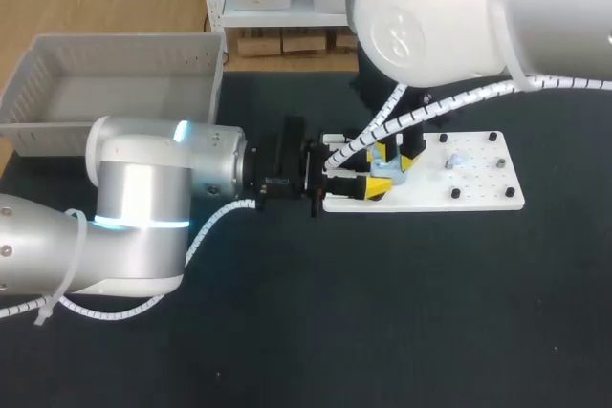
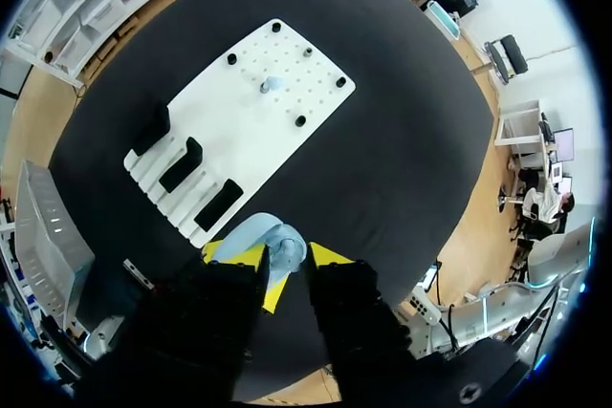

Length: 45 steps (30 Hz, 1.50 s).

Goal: Pick up each earbud case from the left stands, insert the matching earbuds, close the lid, and place the case in the box.

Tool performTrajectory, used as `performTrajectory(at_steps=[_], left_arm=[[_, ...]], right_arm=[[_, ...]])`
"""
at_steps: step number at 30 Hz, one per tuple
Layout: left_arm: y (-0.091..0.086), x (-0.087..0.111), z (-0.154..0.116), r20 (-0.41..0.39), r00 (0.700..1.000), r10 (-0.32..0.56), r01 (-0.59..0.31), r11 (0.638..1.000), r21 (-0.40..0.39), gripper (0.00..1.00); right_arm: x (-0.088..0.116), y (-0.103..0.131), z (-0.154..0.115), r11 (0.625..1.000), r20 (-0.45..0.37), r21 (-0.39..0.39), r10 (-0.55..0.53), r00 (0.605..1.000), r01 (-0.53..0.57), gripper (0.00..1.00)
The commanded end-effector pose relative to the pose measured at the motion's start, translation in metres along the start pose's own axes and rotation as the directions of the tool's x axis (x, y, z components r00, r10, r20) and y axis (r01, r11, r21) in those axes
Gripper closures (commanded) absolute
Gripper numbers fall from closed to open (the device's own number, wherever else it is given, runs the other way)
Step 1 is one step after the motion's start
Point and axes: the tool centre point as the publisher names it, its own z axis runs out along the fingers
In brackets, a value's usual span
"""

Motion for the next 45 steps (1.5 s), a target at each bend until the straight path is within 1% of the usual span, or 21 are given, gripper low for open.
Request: performTrajectory(at_steps=[1, 3, 6, 8, 9, 10, 12, 13, 14, 15, 17, 20, 21, 23, 24, 25, 31, 34, 38, 40, 45], left_arm=[[-0.003, -0.001, 0.001, 0.003, 1.000, 0.004, -0.004, 1.000, -0.005, 1.00], [-0.003, -0.001, 0.001, 0.003, 1.000, 0.004, -0.004, 1.000, -0.005, 1.00], [-0.003, -0.001, 0.001, 0.003, 1.000, 0.004, -0.004, 1.000, -0.005, 1.00], [-0.003, -0.001, 0.001, 0.003, 1.000, 0.004, -0.004, 1.000, -0.005, 1.00], [-0.003, -0.001, 0.001, 0.003, 1.000, 0.004, -0.004, 1.000, -0.005, 1.00], [-0.003, -0.001, 0.001, 0.003, 1.000, 0.004, -0.004, 1.000, -0.005, 1.00], [-0.003, -0.001, 0.001, 0.003, 1.000, 0.004, -0.004, 1.000, -0.005, 1.00], [-0.003, -0.001, 0.001, 0.003, 1.000, 0.004, -0.004, 1.000, -0.005, 1.00], [-0.003, -0.001, 0.001, 0.003, 1.000, 0.004, -0.004, 1.000, -0.005, 1.00], [-0.003, -0.001, 0.001, 0.003, 1.000, 0.004, -0.004, 1.000, -0.005, 1.00], [-0.003, -0.001, 0.001, 0.003, 1.000, 0.004, -0.004, 1.000, -0.005, 1.00], [-0.003, -0.001, 0.001, 0.003, 1.000, 0.004, -0.004, 1.000, -0.005, 1.00], [-0.003, -0.001, 0.001, 0.003, 1.000, 0.004, -0.004, 1.000, -0.005, 1.00], [-0.003, -0.001, 0.001, 0.003, 1.000, 0.004, -0.004, 1.000, -0.005, 1.00], [-0.003, -0.001, 0.001, 0.003, 1.000, 0.004, -0.004, 1.000, -0.005, 1.00], [-0.003, -0.001, 0.001, 0.003, 1.000, 0.004, -0.004, 1.000, -0.005, 1.00], [-0.003, -0.001, 0.001, 0.003, 1.000, 0.004, -0.004, 1.000, -0.005, 1.00], [-0.003, -0.001, 0.001, 0.003, 1.000, 0.004, -0.004, 1.000, -0.005, 1.00], [-0.003, -0.001, 0.001, 0.003, 1.000, 0.004, -0.004, 1.000, -0.005, 1.00], [-0.003, -0.001, 0.001, 0.003, 1.000, 0.004, -0.004, 1.000, -0.005, 1.00], [-0.003, -0.001, 0.001, 0.003, 1.000, 0.004, -0.004, 1.000, -0.005, 1.00]], right_arm=[[0.002, -0.011, -0.005, 0.999, -0.011, -0.034, -0.007, 1.000, 0.006, 0.00], [0.005, -0.020, -0.011, 0.998, -0.020, -0.059, -0.016, 1.000, 0.015, 0.00], [0.004, -0.035, -0.020, 0.992, -0.031, -0.121, -0.043, 0.999, 0.039, 0.00], [0.000, -0.045, -0.025, 0.980, -0.037, -0.187, -0.073, 0.997, 0.065, 0.13], [-0.003, -0.049, -0.026, 0.973, -0.009, -0.212, -0.098, 0.995, 0.094, 0.24], [-0.006, -0.053, -0.027, 0.962, 0.019, -0.236, -0.136, 0.991, 0.136, 0.33], [-0.012, -0.060, -0.029, 0.935, 0.058, -0.290, -0.196, 0.979, 0.204, 0.40], [-0.014, -0.063, -0.028, 0.925, 0.090, -0.295, -0.222, 0.971, 0.239, 0.43], [-0.017, -0.065, -0.027, 0.920, 0.111, -0.299, -0.232, 0.966, 0.255, 0.48], [-0.022, -0.066, -0.027, 0.911, 0.113, -0.319, -0.235, 0.965, 0.259, 0.50], [-0.033, -0.068, -0.026, 0.902, 0.131, -0.340, -0.233, 0.964, 0.265, 0.38], [-0.047, -0.068, -0.023, 0.899, 0.134, -0.347, -0.234, 0.963, 0.267, 0.37], [-0.051, -0.067, -0.021, 0.899, 0.135, -0.347, -0.236, 0.962, 0.268, 0.34], [-0.058, -0.065, -0.018, 0.893, 0.146, -0.346, -0.253, 0.956, 0.289, 0.22], [-0.061, -0.064, -0.016, 0.890, 0.154, -0.343, -0.260, 0.953, 0.299, 0.24], [-0.063, -0.063, -0.015, 0.886, 0.161, -0.346, -0.269, 0.950, 0.309, 0.30], [-0.078, -0.053, -0.004, 0.868, 0.194, -0.333, -0.319, 0.928, 0.368, 0.37], [-0.087, -0.048, 0.003, 0.862, 0.200, -0.320, -0.343, 0.918, 0.392, 0.44], [-0.096, -0.041, 0.014, 0.855, 0.218, -0.281, -0.385, 0.897, 0.436, 0.47], [-0.099, -0.038, 0.019, 0.848, 0.226, -0.266, -0.408, 0.884, 0.459, 0.51], [-0.104, -0.030, 0.033, 0.824, 0.254, -0.233, -0.461, 0.850, 0.516, 0.50]])
